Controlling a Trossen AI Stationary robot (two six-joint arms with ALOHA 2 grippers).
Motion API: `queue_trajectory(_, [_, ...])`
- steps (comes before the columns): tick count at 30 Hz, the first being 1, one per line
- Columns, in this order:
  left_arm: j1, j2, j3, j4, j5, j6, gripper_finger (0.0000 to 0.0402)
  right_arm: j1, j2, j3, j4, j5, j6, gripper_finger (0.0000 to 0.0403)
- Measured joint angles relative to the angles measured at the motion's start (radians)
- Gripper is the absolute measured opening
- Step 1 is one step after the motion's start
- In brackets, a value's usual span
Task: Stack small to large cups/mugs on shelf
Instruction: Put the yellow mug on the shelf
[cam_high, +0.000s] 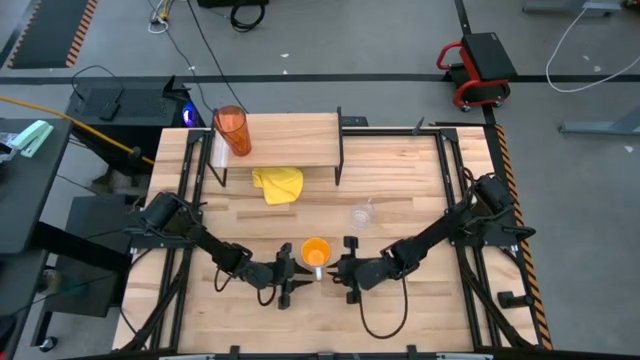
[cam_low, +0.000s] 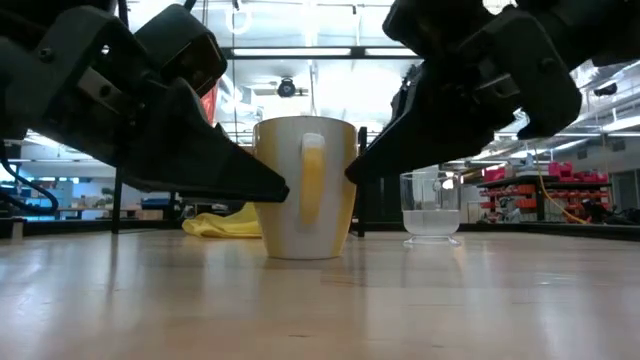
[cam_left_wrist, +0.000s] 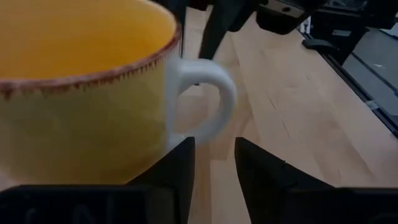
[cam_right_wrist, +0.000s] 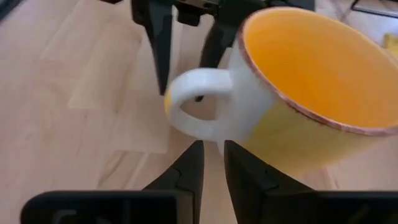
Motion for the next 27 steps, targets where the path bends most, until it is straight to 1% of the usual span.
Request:
queue_trajectory(8, [-0.004,0.0,0.019,-0.001,0.001,0.003,0.0127,0.001,0.0,0.001,0.116,-0.038,-0.062,0.0059])
queue_trajectory(12, [-0.004,0.0,0.025,-0.001,0.001,0.004,0.013,-0.005,0.0,0.001,0.122,-0.042,-0.068,0.0056])
queue_trajectory(27, [0.014,0.0,0.026,0.0,0.0,0.001,0.0135,-0.061,0.001,0.002,0.162,-0.149,-0.072,0.0053])
